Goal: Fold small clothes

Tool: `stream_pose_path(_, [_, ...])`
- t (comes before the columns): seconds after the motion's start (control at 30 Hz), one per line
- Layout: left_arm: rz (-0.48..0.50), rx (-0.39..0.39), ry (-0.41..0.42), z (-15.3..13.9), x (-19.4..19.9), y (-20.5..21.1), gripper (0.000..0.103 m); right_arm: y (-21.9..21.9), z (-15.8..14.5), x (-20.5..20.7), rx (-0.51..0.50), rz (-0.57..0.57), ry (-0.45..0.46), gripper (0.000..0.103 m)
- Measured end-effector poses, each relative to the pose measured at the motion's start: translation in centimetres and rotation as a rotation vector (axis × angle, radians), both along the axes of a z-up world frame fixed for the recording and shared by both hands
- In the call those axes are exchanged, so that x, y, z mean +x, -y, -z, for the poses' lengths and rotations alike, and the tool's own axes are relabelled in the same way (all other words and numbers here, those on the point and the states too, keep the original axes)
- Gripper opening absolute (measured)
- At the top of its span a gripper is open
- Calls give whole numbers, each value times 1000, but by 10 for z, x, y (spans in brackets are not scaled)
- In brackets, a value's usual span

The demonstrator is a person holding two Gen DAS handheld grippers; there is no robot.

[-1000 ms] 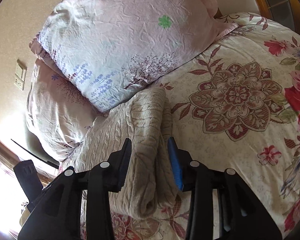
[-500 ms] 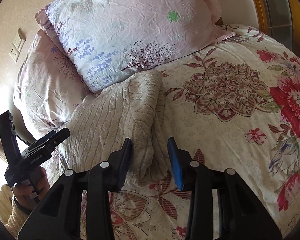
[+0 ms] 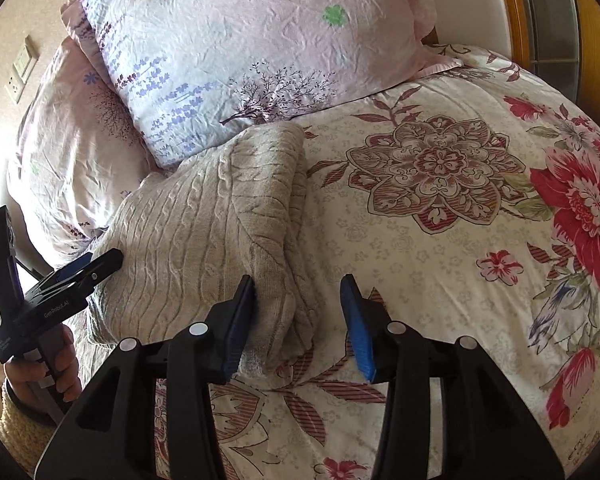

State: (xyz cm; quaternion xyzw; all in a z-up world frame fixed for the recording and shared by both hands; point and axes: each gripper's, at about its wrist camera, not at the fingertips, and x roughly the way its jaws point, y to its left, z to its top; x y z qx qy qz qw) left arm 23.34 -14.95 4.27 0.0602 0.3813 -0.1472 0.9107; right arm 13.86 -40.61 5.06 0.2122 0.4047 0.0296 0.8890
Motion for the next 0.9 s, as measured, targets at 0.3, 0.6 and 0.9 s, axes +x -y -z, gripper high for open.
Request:
stream_pose_path(0.3, [8,-15,-5,1,1,-2,99,-6,-4,1,-74,-5,-4,52])
stream_pose_path(0.6, [-9,-172,-41,-14,9,-31,99,-23,-33,5,-278,14,23,81])
stream_pose_path(0.9, [-48,-184,-46,-19,17,-40,99,-44,-62,16,-454,11,81,85])
